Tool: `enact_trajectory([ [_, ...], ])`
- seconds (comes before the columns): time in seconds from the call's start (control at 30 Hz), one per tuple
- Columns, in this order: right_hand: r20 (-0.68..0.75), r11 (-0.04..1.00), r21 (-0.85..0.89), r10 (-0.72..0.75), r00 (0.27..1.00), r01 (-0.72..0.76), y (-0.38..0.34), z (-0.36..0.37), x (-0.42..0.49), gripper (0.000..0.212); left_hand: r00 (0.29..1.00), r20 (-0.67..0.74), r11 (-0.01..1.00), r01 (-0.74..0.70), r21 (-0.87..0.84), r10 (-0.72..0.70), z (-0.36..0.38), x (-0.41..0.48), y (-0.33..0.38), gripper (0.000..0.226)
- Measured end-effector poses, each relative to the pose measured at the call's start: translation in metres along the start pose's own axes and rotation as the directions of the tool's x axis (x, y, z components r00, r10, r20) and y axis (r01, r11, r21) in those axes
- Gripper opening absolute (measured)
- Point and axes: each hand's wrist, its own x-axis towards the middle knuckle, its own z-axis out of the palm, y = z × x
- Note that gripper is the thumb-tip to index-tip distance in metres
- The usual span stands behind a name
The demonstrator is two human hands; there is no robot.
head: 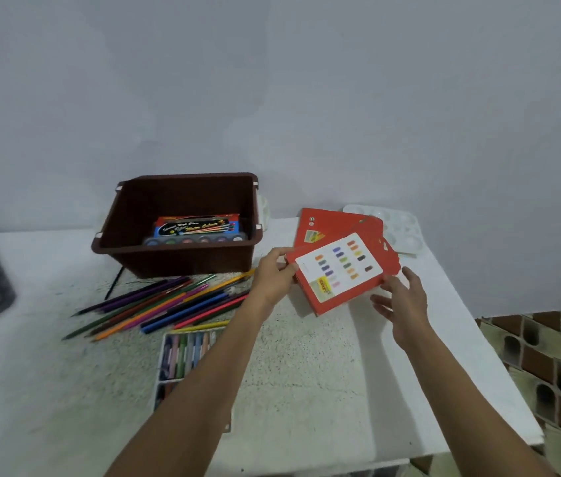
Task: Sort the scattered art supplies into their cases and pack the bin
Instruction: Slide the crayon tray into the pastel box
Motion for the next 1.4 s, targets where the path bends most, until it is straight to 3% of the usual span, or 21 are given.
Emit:
enact_trajectory([
  [0.27, 0.169, 0.99, -0.113, -0.059, 0.984, 0.079, 0.031, 0.049, -0.071, 0.013, 0.999, -0.048, 1.0, -0.005, 0.011, 0.006, -0.109, -0.063, -0.019, 0.019],
  [0.4, 0.276, 0.962, -0.221, -0.097, 0.956, 0.162, 0.058, 0.078, -0.118, 0.008, 0.995, -0.096, 0.995, 0.003, 0.095, 0.006, -0.158, -0.088, -0.043, 0.016],
  [0.53, 0.348, 0.819, -0.42, -0.252, 0.903, 0.39, 0.088, 0.092, -0.15, 0.021, 0.987, -0.162, 0.97, 0.018, 0.242, 0.022, -0.192, -0.107, -0.062, 0.016],
  [0.63, 0.378, 0.806, -0.409, -0.278, 0.883, 0.428, 0.1, 0.1, -0.177, 0.014, 0.975, -0.218, 0.958, 0.023, 0.285, 0.041, -0.216, -0.125, -0.073, 0.027],
  [0.7, 0.412, 0.851, -0.346, -0.241, 0.879, 0.396, 0.105, 0.104, -0.193, 0.011, 0.961, -0.252, 0.929, -0.015, 0.371, 0.117, -0.227, -0.132, -0.082, 0.033],
  [0.8, 0.442, 0.895, -0.27, -0.212, 0.871, 0.355, 0.11, 0.106, -0.204, 0.011, 0.887, -0.298, 0.813, -0.134, 0.567, 0.354, -0.234, -0.139, -0.096, 0.029],
  [0.9, 0.436, 0.92, -0.22, -0.205, 0.876, 0.325, 0.111, 0.105, -0.209, 0.011, 0.825, -0.204, 0.702, -0.288, 0.651, 0.527, -0.24, -0.147, -0.109, 0.022],
  [1.03, 0.424, 0.947, -0.155, -0.193, 0.885, 0.281, 0.11, 0.104, -0.214, 0.013, 0.851, -0.029, 0.622, -0.36, 0.695, 0.525, -0.252, -0.155, -0.129, 0.044],
  [1.17, 0.43, 0.961, -0.12, -0.175, 0.886, 0.248, 0.11, 0.104, -0.217, 0.019, 0.84, 0.164, 0.467, -0.438, 0.768, 0.518, -0.262, -0.161, -0.135, 0.063],
  [1.4, 0.429, 0.97, -0.083, -0.173, 0.887, 0.229, 0.096, 0.106, -0.218, 0.019, 0.8, 0.237, 0.438, -0.519, 0.734, 0.551, -0.271, -0.168, -0.129, 0.075],
])
